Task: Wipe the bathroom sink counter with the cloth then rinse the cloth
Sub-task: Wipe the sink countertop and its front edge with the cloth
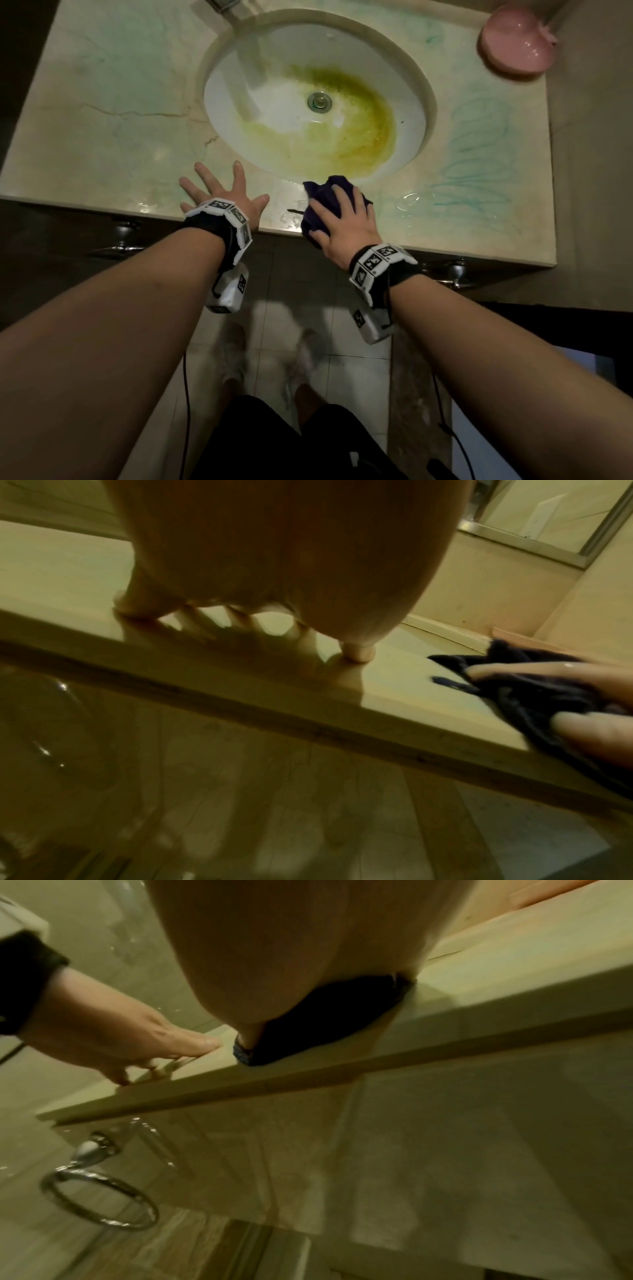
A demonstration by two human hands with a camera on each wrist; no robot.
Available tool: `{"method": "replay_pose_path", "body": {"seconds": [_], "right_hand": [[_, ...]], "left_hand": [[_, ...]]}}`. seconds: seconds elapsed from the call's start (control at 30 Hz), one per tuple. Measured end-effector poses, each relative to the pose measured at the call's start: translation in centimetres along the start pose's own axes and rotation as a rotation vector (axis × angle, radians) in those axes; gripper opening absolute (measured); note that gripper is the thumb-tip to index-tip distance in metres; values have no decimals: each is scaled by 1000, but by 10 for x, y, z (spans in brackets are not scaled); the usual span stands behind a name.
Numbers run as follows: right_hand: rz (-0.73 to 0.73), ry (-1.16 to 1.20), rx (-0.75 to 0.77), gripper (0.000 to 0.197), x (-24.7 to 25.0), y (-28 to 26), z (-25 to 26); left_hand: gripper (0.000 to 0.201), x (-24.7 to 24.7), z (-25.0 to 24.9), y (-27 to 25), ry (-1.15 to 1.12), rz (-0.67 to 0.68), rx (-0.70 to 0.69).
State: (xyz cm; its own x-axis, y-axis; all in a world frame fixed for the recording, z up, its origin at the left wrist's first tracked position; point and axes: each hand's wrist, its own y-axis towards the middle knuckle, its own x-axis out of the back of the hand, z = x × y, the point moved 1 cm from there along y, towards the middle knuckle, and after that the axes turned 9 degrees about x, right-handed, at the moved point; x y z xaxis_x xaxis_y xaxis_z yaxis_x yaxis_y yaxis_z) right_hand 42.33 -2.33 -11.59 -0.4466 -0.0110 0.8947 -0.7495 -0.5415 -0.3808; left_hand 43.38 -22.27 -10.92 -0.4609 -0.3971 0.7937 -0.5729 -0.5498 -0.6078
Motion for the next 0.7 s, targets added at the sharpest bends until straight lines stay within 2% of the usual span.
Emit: {"method": "replay_pose_path", "body": {"seconds": [0.1,0.23,0.4,0.5,0.6,0.7], "right_hand": [[-26,58,-75,58,2,3,-6],[-12,110,-176,58,4,31,11],[-4,47,-66,59,-2,4,8],[-17,42,-93,59,-3,-15,-16],[-31,98,-193,58,4,2,-24],[-29,104,-236,57,5,28,-7]], "left_hand": [[77,-1,4,0,-9,-14,-3],[76,-4,3,2,-18,-10,1],[71,2,-2,-6,-21,-3,2],[68,-8,-6,-15,-18,-16,-35],[69,-23,-7,-21,-9,-36,-82],[70,-27,-10,-20,-3,-37,-75]]}}
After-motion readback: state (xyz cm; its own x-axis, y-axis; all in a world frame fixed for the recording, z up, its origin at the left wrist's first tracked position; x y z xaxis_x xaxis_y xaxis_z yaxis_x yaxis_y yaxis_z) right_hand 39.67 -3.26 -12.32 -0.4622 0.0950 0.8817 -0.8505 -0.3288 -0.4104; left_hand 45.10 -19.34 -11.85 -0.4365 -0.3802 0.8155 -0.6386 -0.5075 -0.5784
